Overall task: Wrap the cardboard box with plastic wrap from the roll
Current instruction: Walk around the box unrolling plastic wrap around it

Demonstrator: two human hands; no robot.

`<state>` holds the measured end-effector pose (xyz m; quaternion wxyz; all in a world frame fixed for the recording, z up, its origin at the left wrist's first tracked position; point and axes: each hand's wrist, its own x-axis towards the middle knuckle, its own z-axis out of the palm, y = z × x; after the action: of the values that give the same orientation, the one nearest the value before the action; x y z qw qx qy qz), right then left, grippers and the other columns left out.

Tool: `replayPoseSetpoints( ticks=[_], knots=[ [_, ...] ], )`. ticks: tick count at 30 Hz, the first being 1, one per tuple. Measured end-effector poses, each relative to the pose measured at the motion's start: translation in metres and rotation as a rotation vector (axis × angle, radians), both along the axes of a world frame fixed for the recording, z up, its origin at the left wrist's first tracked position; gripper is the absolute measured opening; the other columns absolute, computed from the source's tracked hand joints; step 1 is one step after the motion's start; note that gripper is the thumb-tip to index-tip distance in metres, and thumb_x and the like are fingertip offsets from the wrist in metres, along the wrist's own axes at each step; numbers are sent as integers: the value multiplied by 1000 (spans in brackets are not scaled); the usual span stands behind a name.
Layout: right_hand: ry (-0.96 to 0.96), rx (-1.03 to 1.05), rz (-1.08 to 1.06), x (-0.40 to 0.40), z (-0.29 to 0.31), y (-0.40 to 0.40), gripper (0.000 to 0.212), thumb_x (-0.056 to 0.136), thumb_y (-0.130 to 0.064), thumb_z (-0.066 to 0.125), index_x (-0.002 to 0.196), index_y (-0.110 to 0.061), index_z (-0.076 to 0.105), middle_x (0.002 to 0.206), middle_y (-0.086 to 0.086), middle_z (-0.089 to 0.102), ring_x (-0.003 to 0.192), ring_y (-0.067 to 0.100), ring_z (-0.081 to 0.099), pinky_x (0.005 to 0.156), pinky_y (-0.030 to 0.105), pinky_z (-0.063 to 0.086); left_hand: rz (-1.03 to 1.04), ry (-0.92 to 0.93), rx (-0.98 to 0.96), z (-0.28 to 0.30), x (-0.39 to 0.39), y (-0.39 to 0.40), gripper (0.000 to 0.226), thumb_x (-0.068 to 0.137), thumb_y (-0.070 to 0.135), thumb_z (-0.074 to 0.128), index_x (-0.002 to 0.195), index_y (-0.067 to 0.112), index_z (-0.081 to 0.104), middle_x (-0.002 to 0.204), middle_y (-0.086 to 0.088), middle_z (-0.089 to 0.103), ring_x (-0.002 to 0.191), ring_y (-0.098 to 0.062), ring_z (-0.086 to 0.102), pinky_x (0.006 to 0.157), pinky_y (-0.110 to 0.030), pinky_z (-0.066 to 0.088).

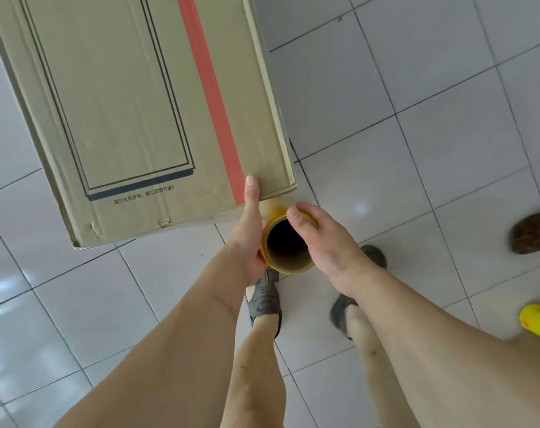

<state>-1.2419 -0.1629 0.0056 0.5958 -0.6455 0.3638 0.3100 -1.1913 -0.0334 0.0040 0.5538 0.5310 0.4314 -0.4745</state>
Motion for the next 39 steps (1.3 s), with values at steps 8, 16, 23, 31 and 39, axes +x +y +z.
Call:
replayPoseSetpoints(
  ticks=[8,16,23,31,39],
  knots=[
    [-17,47,101,15,-6,-24,59,77,-73,60,124,-37,58,119,-18,62,112,2,56,90,19,44,105,-22,147,-11,-7,-31,107,75,105,44,127,18,76,121,-14,82,114,-34,78,107,-53,59],
    [-12,16,186,18,-13,-52,64,80,-63,67,133,-29,55,126,-11,61,116,9,57,96,27,46,219,56,123,1,-15,-60,129,67,113,32,122,6,78,108,-17,83,106,-34,79,100,-49,61],
    [-7,156,209,24,-13,-87,19,93,-54,55,103,-40,64,100,-27,64,98,-13,57,82,11,38,295,53,41,3,-20,-79,123,80,105,25,124,1,77,109,-19,84,109,-35,79,94,-45,62],
    [-24,120,243,39,-8,-106,32,88,-54,63,116,-38,57,111,-27,60,103,-11,54,74,10,40,407,-29,152,-4,-16,-109,106,83,102,36,122,13,78,117,-15,84,113,-33,78,106,-52,60],
    [27,132,236,45,-10,-118,32,89,-57,58,116,-41,57,116,-30,56,107,-16,47,83,11,33,318,-98,159,-15,-8,-108,141,62,114,37,167,21,43,166,-5,52,152,-29,50,127,-46,36]
  ],
)
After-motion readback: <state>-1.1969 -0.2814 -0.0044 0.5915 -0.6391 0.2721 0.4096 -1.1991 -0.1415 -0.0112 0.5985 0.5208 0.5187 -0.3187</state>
